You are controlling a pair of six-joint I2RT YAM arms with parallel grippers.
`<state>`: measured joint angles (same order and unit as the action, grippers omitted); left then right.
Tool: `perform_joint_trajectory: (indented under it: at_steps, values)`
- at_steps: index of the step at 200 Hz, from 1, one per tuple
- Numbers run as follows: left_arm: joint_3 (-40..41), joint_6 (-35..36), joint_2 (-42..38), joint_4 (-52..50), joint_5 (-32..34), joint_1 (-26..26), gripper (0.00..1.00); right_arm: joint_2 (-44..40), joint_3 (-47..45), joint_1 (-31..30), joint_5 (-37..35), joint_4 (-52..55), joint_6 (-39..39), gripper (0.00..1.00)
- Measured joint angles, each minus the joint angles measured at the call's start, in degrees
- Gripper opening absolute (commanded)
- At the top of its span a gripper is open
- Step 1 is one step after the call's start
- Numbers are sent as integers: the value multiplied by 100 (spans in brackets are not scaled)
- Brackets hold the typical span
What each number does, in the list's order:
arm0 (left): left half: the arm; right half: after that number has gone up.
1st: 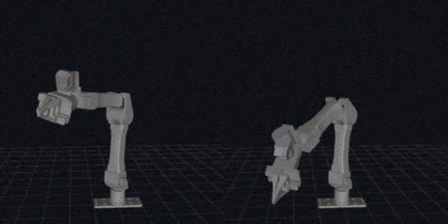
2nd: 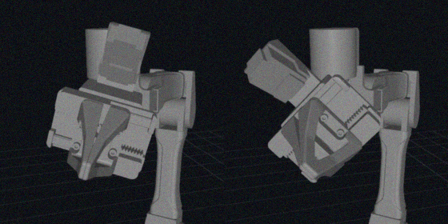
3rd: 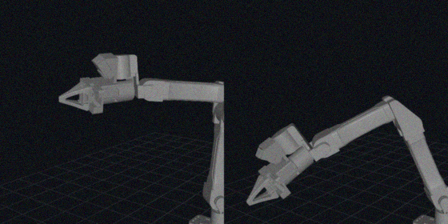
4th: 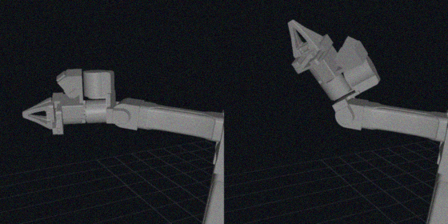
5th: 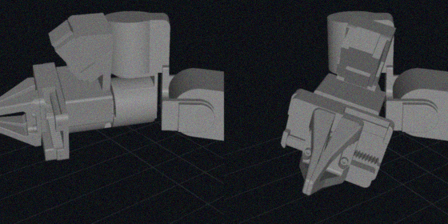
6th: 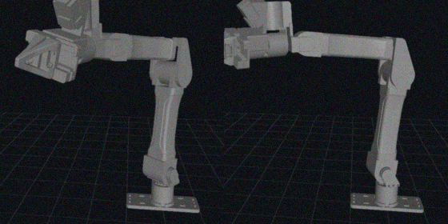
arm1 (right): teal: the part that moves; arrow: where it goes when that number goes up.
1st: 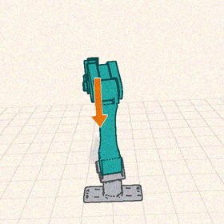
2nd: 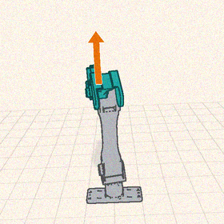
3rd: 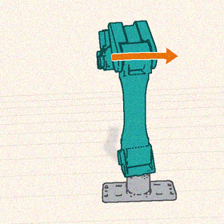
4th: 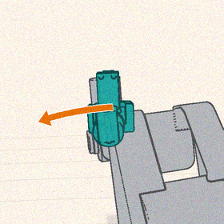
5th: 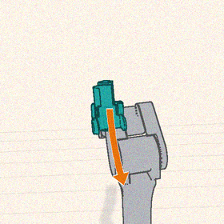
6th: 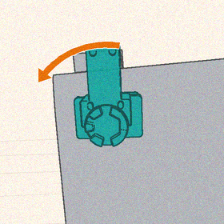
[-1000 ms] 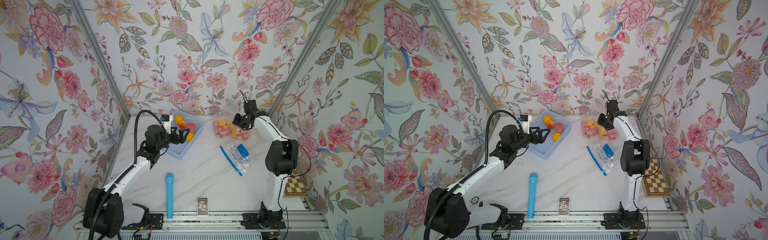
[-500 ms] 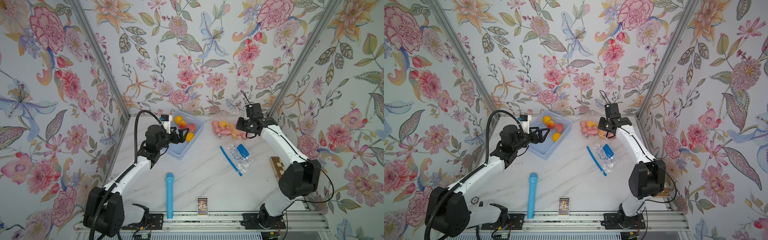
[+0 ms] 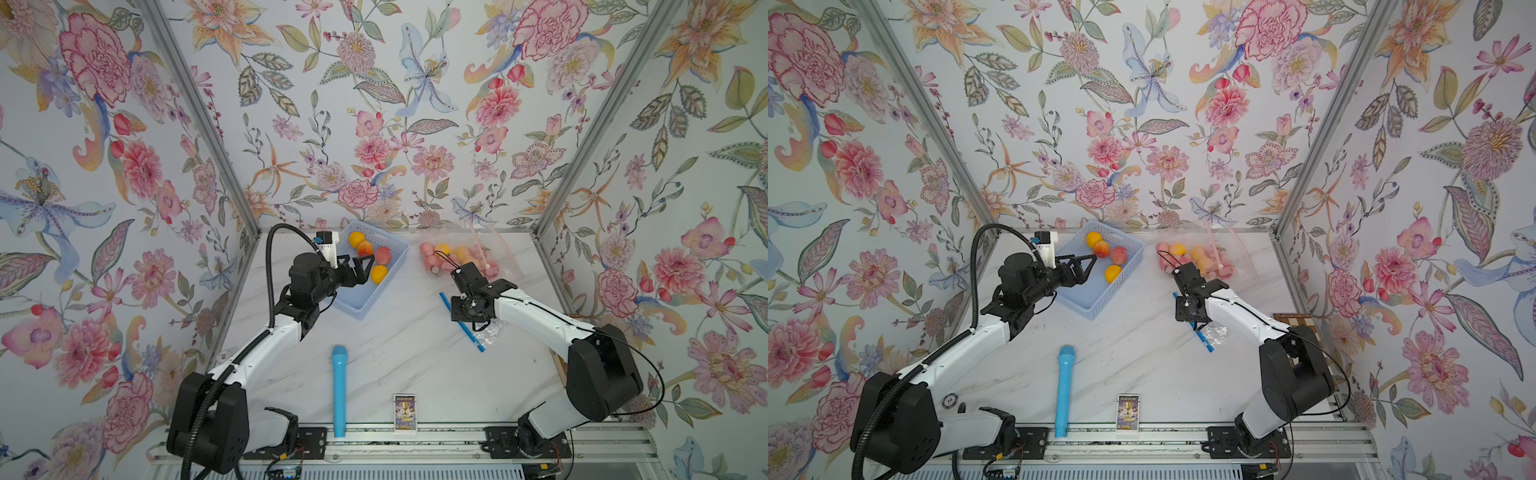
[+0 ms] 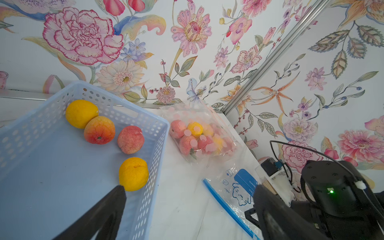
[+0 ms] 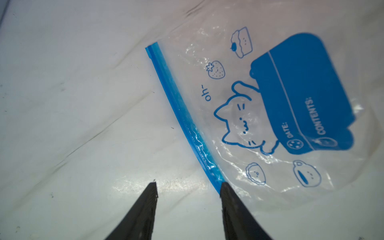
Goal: Place the peach in a zip-top bag and seal the zipper
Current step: Pick up the zipper food storage bag.
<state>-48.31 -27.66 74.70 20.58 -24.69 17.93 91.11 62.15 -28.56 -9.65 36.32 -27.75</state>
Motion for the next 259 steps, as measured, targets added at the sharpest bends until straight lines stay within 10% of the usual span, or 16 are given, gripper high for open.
perform_joint_trajectory:
  at_steps: [68,150,259]
  values:
    - [94,-103,0,179,144,0,99,1051,-24,160,79,-328,2,46]
    - [323,-247,0,205,531,-4,99,1060,-164,380,590,-730,-42,0]
    - [446,-544,-81,59,1340,640,90,-334,-291,-358,1961,-1126,-107,0]
